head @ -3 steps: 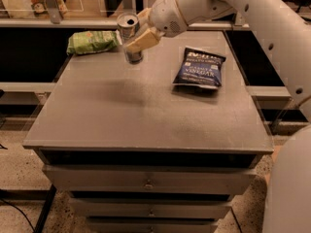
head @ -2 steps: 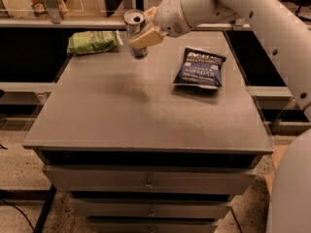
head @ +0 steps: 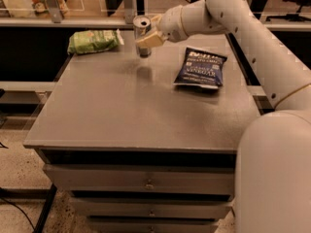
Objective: Move redbull can near green jalapeno chip bag
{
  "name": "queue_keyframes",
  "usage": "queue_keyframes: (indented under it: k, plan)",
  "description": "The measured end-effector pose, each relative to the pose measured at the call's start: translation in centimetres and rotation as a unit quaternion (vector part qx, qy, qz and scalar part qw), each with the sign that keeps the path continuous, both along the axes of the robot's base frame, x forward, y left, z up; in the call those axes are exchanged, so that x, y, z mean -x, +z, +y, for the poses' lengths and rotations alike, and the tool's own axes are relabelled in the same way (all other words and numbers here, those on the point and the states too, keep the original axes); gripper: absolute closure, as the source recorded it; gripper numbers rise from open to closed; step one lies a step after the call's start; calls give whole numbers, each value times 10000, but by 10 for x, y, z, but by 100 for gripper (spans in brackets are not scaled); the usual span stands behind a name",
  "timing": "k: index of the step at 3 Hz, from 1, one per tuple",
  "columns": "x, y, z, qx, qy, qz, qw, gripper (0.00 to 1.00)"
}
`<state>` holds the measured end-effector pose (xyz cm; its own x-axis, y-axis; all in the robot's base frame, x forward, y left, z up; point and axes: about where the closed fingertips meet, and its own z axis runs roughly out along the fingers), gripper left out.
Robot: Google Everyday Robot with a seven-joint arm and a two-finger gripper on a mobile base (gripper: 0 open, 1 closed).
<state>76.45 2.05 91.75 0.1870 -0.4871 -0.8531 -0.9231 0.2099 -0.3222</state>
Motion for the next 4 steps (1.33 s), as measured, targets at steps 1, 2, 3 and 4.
queue_keyframes:
  k: [1,2,3,4]
  plan:
    - [-56,-35,-14,-87,-356,136,9992,100]
    - [-79,-49,-11,-196,-391,133,9990,100]
    - [-79,-47,-11,-196,-390,133,9990,83]
    - [-79,-47,-10,-196,-384,138,9990,58]
